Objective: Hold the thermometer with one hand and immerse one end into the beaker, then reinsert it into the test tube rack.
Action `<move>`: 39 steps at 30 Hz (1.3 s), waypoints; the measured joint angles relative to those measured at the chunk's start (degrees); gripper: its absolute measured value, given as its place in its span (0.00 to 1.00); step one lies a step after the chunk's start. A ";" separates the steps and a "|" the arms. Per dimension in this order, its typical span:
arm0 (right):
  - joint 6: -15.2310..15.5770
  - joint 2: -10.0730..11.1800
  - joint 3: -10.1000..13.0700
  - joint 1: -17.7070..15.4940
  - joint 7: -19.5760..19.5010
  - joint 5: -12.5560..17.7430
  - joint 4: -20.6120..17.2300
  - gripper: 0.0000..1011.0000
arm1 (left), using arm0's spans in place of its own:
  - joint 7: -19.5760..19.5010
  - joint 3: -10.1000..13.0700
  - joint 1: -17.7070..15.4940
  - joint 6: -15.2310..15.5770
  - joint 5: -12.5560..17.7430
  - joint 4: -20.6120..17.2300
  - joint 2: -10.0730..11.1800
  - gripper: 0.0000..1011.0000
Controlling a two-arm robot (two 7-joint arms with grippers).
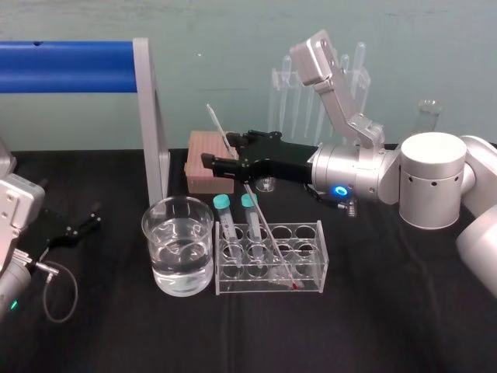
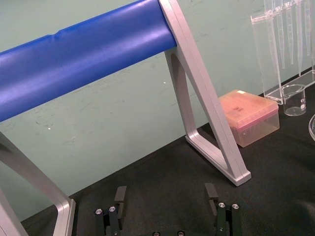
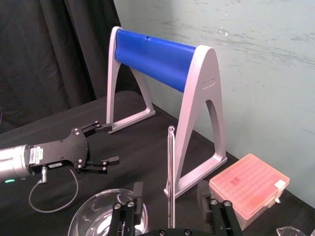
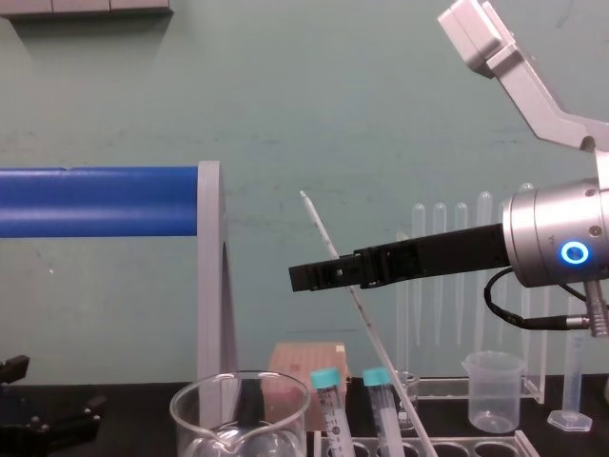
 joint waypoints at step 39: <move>-16.08 1.24 6.46 -7.71 0.19 2.35 -7.19 0.06 | 0.00 0.00 0.00 0.00 0.00 0.00 0.00 1.00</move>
